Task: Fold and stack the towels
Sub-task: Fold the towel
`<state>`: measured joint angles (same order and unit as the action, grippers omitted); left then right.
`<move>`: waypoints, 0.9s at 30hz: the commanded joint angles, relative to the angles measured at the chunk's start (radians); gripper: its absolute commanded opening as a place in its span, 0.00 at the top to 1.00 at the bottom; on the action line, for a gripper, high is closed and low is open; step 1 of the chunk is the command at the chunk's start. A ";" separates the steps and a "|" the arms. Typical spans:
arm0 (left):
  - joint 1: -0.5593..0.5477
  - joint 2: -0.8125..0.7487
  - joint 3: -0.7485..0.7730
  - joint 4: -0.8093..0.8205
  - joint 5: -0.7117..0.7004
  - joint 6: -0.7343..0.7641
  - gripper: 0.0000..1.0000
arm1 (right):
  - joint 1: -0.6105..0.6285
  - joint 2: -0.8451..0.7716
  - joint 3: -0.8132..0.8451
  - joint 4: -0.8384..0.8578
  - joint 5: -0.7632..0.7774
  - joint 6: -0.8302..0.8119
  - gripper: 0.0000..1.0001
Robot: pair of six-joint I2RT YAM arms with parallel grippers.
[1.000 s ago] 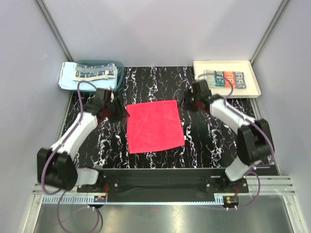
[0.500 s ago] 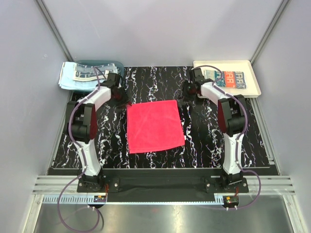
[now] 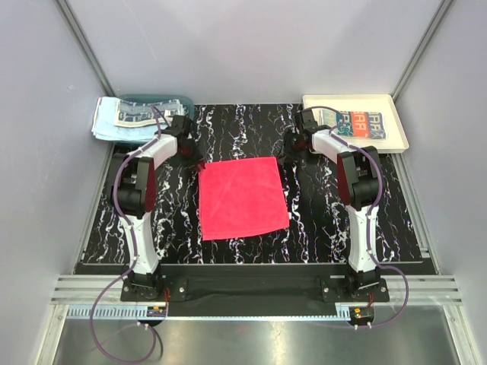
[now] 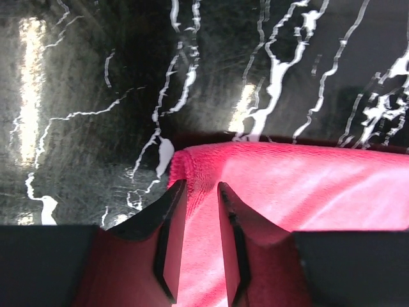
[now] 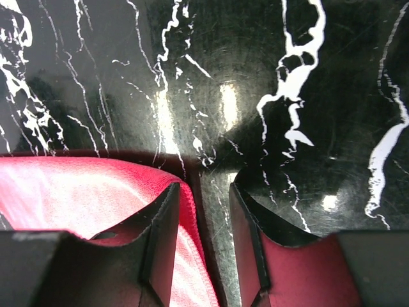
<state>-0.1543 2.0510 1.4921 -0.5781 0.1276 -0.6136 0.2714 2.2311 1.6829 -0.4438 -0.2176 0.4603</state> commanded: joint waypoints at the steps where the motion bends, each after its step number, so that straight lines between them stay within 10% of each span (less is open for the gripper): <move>1: 0.007 -0.003 0.046 0.009 -0.045 0.015 0.71 | -0.005 0.004 0.034 0.027 -0.022 0.008 0.57; 19: 0.025 0.029 0.112 -0.019 -0.056 0.040 0.87 | -0.012 -0.083 -0.035 0.091 0.053 0.069 0.58; 27: 0.027 -0.017 0.045 -0.002 -0.043 0.017 0.64 | -0.014 -0.120 -0.064 0.111 0.058 0.093 0.57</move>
<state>-0.1326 2.0815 1.5608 -0.6071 0.0830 -0.5873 0.2607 2.1933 1.6314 -0.3790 -0.1905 0.5297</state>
